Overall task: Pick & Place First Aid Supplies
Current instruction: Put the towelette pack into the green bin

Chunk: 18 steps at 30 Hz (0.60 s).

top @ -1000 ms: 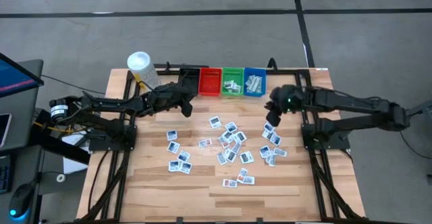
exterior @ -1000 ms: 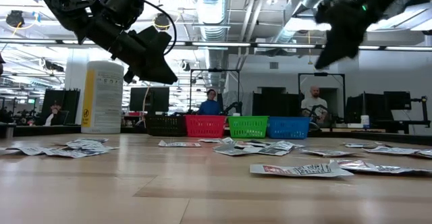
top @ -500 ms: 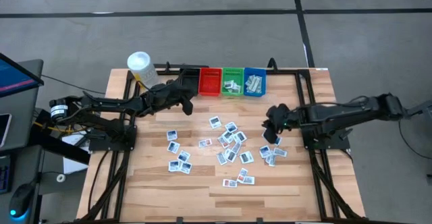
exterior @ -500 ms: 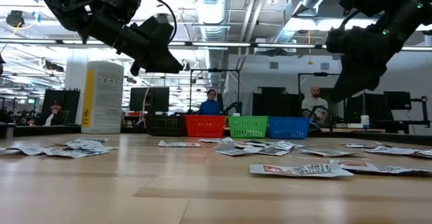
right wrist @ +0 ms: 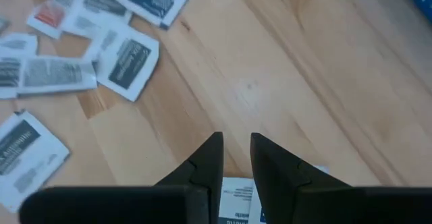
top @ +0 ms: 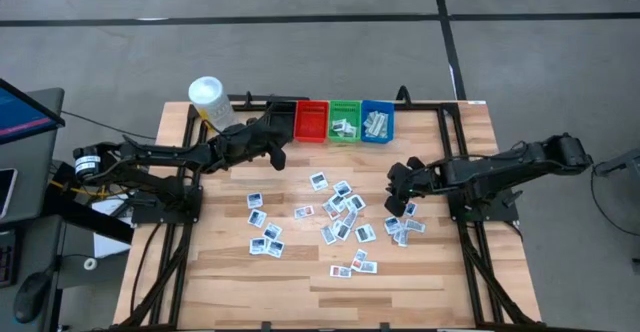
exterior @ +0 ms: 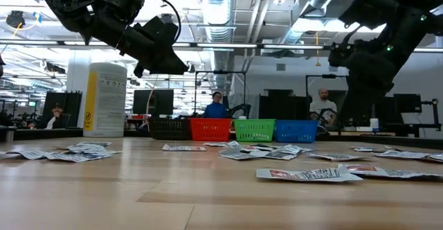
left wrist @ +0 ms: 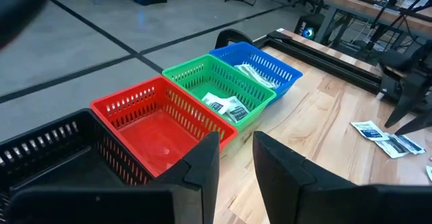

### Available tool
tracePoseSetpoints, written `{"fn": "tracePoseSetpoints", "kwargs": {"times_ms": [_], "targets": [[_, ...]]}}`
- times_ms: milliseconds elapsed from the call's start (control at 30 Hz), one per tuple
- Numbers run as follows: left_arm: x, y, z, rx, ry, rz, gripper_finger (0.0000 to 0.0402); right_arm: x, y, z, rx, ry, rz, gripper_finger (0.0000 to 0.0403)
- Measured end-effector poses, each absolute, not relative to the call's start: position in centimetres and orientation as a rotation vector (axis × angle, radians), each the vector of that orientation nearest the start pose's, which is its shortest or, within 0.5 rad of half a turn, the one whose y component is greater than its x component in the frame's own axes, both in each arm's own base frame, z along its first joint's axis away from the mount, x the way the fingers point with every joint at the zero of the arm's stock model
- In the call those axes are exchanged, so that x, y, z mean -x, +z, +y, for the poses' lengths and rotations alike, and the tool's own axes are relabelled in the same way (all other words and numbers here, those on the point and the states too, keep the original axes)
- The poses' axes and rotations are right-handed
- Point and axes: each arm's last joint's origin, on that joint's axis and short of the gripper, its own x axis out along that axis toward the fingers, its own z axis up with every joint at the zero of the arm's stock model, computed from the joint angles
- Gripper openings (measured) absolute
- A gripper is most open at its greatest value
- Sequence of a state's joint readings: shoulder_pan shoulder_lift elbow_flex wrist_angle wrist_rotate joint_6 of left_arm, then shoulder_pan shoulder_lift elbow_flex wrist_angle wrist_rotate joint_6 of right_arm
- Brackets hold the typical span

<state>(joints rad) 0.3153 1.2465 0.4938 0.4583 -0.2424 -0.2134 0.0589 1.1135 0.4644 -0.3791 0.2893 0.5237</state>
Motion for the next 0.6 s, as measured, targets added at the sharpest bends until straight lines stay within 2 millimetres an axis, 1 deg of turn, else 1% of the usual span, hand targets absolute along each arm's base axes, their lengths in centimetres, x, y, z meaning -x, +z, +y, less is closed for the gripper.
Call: {"fn": "tracePoseSetpoints", "kwargs": {"times_ms": [167, 267, 400, 600], "targets": [[-23.3, 20.2, 8.3, 0.218, 0.583, 0.238, 0.0091, -18.7, 14.6, 0.5, -0.300, -0.431, 1.019, 0.0070], [-23.3, 20.2, 8.3, 0.218, 0.583, 0.238, 0.0091, -18.9, 14.0, 0.9, -0.265, -0.378, 1.066, 0.0070], [-23.3, 20.2, 8.3, 0.218, 0.581, 0.239, 0.0091, -19.0, 13.2, 1.4, -0.223, -0.352, 1.120, 0.0070], [-23.3, 20.2, 8.3, 0.219, 0.576, 0.244, 0.0091, -19.3, 12.5, 1.8, -0.165, -0.303, 1.170, 0.0070]]}}
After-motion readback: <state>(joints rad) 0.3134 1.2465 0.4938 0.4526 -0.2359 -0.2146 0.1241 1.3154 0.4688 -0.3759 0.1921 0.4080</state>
